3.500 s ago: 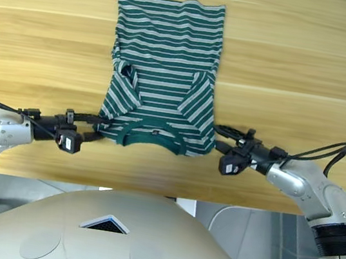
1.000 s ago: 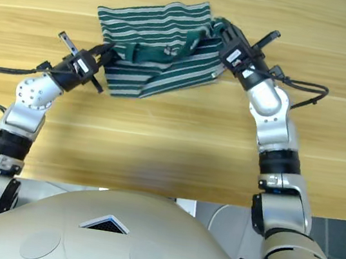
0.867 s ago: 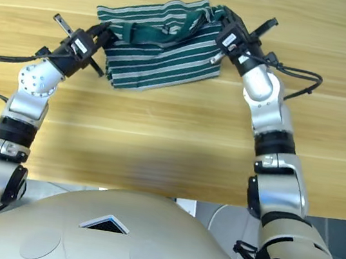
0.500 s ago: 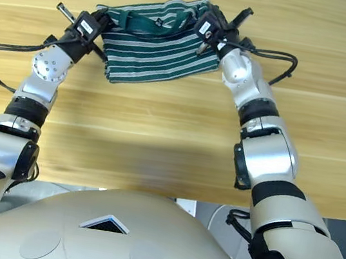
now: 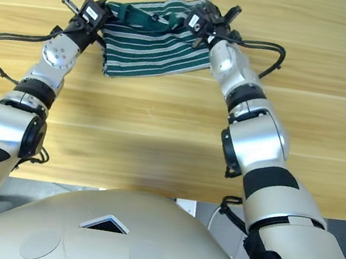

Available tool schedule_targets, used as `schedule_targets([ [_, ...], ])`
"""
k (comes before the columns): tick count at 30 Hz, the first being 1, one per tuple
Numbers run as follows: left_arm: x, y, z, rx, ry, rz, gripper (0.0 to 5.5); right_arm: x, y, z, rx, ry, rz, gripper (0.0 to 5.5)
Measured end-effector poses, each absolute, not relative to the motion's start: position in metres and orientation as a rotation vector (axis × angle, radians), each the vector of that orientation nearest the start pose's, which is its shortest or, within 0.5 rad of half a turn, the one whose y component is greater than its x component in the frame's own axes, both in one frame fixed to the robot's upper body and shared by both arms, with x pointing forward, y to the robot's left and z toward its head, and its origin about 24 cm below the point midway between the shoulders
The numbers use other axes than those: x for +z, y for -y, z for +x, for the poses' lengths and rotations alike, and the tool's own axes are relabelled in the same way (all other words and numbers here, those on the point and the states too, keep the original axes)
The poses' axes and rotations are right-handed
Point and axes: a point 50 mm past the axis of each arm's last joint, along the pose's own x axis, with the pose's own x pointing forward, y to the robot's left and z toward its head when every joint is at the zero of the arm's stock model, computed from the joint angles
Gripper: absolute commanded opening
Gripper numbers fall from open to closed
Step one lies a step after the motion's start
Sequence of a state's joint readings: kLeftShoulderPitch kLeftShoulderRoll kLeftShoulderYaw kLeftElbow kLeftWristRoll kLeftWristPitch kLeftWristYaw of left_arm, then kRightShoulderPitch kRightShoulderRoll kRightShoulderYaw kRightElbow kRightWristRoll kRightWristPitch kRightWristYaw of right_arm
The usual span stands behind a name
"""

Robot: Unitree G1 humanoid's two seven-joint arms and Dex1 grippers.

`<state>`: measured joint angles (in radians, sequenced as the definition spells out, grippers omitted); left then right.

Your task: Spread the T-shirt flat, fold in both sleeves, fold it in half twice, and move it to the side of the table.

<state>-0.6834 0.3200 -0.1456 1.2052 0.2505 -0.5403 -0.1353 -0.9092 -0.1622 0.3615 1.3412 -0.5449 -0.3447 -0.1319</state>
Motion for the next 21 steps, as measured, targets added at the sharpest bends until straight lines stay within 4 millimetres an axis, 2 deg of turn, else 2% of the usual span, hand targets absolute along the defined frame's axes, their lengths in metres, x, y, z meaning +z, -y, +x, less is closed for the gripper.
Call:
schedule_targets([
  [4, 0.021, -0.181, 0.348, -0.348, -0.12, 0.597, 1.81, 0.055, 0.104, 0.381, 0.353, -0.017, -0.99, 2.13],
  [9, 0.019, -0.185, 0.35, -0.319, -0.175, 0.582, 2.51, 0.06, 0.099, 0.384, 0.321, -0.019, -0.967, 2.87],
  [16, 0.034, -0.194, 0.365, -0.179, -0.208, 0.391, 3.61, 0.07, 0.083, 0.386, 0.31, 0.043, -0.863, 2.88],
  [19, 0.04, -0.196, 0.369, -0.134, -0.211, 0.361, 4.01, 0.072, 0.058, 0.378, 0.397, 0.154, -0.893, 2.88],
  [21, 0.045, -0.202, 0.372, -0.075, -0.206, 0.359, 4.32, 0.065, 0.034, 0.365, 0.503, 0.231, -0.911, 2.88],
])
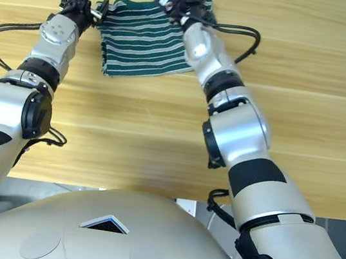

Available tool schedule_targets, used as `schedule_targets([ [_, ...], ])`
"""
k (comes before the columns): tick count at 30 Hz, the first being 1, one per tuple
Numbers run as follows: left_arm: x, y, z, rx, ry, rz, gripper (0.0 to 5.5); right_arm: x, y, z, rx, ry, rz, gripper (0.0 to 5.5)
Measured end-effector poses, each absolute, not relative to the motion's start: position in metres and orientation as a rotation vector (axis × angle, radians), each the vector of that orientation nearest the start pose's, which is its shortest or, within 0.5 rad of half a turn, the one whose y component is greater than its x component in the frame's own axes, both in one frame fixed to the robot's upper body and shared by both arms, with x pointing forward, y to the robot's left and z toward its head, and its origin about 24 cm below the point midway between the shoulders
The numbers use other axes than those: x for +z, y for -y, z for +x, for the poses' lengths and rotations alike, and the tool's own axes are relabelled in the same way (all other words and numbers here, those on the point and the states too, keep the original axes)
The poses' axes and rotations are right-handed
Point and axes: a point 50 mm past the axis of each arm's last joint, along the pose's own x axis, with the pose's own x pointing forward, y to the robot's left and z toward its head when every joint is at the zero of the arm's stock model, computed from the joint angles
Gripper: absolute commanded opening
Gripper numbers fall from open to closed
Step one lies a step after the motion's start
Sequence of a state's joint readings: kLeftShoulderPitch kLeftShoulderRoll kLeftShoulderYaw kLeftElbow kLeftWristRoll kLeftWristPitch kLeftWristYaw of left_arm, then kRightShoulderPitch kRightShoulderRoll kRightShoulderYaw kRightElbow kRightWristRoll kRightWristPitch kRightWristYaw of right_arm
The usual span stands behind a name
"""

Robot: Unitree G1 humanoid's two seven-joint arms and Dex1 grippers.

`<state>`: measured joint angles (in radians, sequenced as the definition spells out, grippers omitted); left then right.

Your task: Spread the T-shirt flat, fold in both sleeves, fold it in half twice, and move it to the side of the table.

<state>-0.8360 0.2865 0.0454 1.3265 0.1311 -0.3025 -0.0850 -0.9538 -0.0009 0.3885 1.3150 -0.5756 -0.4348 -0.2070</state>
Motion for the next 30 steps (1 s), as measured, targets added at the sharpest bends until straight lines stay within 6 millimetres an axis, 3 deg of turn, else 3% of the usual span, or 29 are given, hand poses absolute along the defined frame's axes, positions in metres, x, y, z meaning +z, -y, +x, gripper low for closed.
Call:
schedule_targets([
  [4, 0.053, -0.228, 0.37, 0.085, -0.167, 0.307, 4.32, 0.052, 0.009, 0.346, 0.667, 0.328, -1.028, 2.88],
  [8, 0.054, -0.262, 0.355, 0.25, -0.061, 0.167, 4.32, 0.023, -0.009, 0.322, 0.835, 0.364, -1.238, 2.88],
  [10, 0.047, -0.272, 0.344, 0.297, -0.03, 0.129, 4.32, 0.011, -0.01, 0.313, 0.893, 0.368, -1.309, 2.88],
  [13, 0.041, -0.281, 0.332, 0.343, -0.002, 0.098, 4.32, 0.01, -0.008, 0.314, 0.924, 0.397, -1.387, 2.88],
  [18, 0.051, -0.282, 0.334, 0.347, 0.074, 0.102, 4.32, 0.014, -0.003, 0.317, 1.006, 0.458, -1.516, 2.88],
  [22, 0.05, -0.262, 0.339, 0.243, 0.089, 0.162, 4.32, 0.016, 0.025, 0.32, 1.093, 0.533, -1.572, 2.88],
  [25, 0.049, -0.251, 0.342, 0.193, 0.088, 0.167, 4.32, 0.017, 0.068, 0.311, 1.178, 0.598, -1.539, 2.88],
  [28, 0.05, -0.248, 0.343, 0.177, 0.09, 0.18, 4.32, 0.022, 0.115, 0.291, 1.185, 0.613, -1.485, 2.88],
  [30, 0.051, -0.244, 0.346, 0.165, 0.093, 0.184, 4.32, 0.028, 0.155, 0.262, 1.177, 0.566, -1.439, 2.88],
])
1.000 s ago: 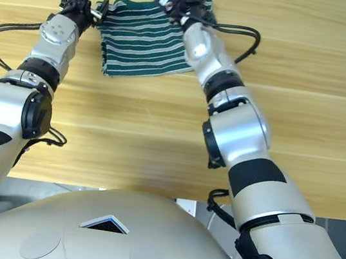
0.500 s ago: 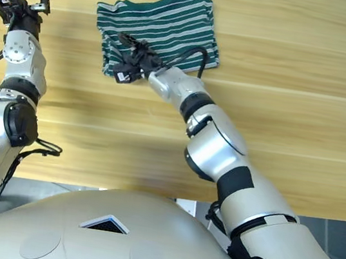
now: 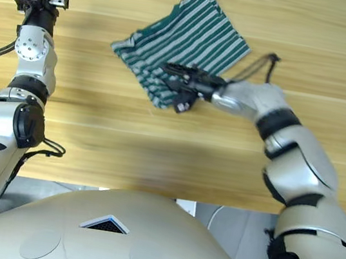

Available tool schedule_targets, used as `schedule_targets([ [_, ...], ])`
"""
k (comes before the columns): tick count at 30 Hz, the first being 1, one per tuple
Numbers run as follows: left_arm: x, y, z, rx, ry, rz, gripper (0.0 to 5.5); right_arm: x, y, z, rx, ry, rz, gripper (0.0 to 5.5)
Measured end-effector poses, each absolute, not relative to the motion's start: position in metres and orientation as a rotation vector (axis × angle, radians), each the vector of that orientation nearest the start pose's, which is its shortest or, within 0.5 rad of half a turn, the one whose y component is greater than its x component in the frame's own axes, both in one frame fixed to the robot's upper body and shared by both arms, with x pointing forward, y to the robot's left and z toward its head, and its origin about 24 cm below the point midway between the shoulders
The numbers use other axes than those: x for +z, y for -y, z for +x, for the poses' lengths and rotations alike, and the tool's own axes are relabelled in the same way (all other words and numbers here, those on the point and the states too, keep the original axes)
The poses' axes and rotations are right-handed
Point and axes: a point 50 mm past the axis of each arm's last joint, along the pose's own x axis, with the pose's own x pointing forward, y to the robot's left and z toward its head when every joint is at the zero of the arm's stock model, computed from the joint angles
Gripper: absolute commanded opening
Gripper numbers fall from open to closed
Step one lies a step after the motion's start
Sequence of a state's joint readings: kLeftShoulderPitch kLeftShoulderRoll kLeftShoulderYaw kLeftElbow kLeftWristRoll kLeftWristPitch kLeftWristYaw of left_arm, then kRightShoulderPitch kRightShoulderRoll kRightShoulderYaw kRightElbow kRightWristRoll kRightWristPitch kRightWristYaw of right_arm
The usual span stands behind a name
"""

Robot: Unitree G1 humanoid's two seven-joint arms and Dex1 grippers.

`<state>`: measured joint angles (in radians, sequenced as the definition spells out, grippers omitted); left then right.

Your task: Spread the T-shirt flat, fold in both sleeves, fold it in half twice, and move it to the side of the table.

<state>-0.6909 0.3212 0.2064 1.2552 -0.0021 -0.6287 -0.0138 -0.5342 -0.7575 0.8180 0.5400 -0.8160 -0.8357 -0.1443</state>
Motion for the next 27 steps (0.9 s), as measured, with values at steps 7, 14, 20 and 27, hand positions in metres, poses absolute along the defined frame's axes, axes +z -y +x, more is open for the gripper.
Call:
schedule_targets([
  [7, 0.06, -0.212, 0.359, 0.002, 0.109, 0.24, 4.32, 0.074, 0.227, 0.185, 1.02, 0.363, -1.225, 2.88],
  [14, 0.063, -0.195, 0.351, -0.22, 0.211, 0.386, 4.32, 0.135, 0.214, 0.247, 0.416, 0.666, -0.516, 2.88],
  [20, 0.032, -0.12, 0.298, -0.803, 0.351, 0.431, 4.32, 0.088, 0.207, 0.28, 0.243, 0.448, -0.339, 2.88],
  [27, -0.004, -0.07, 0.259, -1.175, 0.267, 0.552, 4.32, 0.055, 0.198, 0.283, 0.329, 0.315, -0.487, 2.88],
])
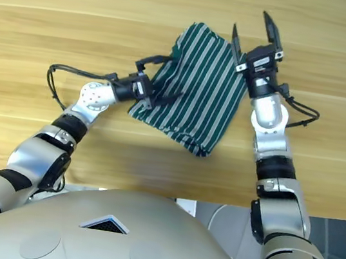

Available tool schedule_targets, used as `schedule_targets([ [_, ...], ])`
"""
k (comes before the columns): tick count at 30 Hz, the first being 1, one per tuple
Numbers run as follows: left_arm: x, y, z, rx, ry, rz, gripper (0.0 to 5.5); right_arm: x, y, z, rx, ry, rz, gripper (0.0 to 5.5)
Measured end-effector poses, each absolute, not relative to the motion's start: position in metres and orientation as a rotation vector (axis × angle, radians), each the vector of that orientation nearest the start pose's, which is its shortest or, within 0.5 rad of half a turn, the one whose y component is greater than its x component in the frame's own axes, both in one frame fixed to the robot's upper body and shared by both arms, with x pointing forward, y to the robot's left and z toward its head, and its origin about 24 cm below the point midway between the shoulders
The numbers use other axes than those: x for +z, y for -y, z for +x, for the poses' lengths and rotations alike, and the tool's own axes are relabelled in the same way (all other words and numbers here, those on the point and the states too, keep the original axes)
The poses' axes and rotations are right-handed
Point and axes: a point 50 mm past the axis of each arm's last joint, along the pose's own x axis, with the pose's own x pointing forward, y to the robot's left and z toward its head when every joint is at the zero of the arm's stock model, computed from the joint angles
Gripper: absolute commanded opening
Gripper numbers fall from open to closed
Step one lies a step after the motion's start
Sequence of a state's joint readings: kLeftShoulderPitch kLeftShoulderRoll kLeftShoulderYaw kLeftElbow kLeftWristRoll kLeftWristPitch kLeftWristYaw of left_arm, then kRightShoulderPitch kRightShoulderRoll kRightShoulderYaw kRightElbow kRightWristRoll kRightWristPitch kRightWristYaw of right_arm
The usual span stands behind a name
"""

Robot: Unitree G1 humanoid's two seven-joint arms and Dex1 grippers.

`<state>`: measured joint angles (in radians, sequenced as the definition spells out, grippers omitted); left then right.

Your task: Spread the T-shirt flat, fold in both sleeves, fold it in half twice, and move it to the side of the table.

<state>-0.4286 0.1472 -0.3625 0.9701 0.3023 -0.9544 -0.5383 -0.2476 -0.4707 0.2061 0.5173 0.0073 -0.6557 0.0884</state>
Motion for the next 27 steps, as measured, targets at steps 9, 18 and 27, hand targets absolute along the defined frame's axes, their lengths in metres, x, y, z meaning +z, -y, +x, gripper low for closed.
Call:
schedule_targets([
  [9, -0.002, -0.103, 0.291, -0.883, 0.235, 0.871, 4.32, 0.06, 0.183, 0.288, 0.385, 0.349, -0.546, 2.88],
  [18, -0.02, -0.158, 0.253, -0.577, 0.108, 0.698, 4.32, 0.037, 0.19, 0.258, 0.49, 0.274, -0.741, 2.88],
  [27, 0.001, -0.127, 0.222, -0.598, 0.099, 0.474, 4.32, 0.041, 0.196, 0.249, 0.506, 0.274, -0.843, 2.88],
])
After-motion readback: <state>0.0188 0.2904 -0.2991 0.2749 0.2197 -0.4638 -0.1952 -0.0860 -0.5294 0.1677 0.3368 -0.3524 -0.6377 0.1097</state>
